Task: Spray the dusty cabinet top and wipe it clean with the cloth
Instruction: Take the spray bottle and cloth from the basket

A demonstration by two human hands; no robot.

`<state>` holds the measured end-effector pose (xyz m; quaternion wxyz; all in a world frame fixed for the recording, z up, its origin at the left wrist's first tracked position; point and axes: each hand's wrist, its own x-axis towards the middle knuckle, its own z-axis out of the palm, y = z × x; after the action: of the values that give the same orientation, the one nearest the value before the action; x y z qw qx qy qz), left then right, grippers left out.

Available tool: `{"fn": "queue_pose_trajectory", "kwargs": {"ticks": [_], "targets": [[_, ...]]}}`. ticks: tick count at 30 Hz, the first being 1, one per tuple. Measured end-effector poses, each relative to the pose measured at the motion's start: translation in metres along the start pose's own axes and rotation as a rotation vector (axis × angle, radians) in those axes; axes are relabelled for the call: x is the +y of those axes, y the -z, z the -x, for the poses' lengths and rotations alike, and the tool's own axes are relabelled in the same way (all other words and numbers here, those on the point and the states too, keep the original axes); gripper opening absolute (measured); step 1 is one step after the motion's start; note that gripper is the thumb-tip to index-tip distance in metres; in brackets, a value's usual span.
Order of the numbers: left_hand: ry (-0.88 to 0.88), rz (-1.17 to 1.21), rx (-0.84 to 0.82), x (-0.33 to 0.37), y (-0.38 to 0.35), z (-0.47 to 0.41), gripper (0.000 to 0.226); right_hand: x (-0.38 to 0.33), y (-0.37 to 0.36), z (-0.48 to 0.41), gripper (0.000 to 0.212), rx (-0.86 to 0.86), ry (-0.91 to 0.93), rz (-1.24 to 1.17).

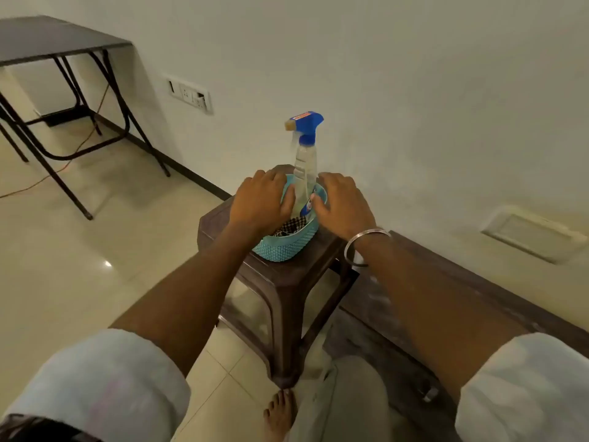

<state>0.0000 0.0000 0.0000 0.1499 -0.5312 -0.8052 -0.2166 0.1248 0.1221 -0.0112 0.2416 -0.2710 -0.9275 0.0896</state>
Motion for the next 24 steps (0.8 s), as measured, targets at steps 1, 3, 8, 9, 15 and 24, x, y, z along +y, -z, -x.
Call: {"fn": "queue_pose_trajectory", "kwargs": {"ticks": [1, 3, 8, 9, 15, 24], "targets": [[0.036, 0.075, -0.019, -0.002, -0.003, -0.004, 0.040, -0.002, -0.004, -0.004, 0.030, 0.001, -0.011, -0.056], [0.090, 0.216, -0.050, -0.004, -0.011, -0.013, 0.044, -0.005, -0.007, -0.010, 0.019, -0.060, -0.006, -0.060], [0.179, 0.609, -0.043, 0.003, -0.018, -0.049, 0.055, -0.017, -0.021, -0.007, 0.029, -0.227, 0.080, 0.096], [0.210, 0.696, -0.034, 0.005, -0.018, -0.056, 0.055, -0.020, -0.027, -0.009, 0.034, -0.238, 0.074, 0.111], [0.253, 0.816, -0.033, 0.003, -0.024, -0.082, 0.039, -0.048, -0.048, -0.023, 0.049, -0.431, 0.039, 0.322], [0.183, 0.795, -0.014, -0.004, -0.029, -0.090, 0.033, -0.061, -0.070, -0.039, 0.037, -0.563, 0.151, 0.442]]}}
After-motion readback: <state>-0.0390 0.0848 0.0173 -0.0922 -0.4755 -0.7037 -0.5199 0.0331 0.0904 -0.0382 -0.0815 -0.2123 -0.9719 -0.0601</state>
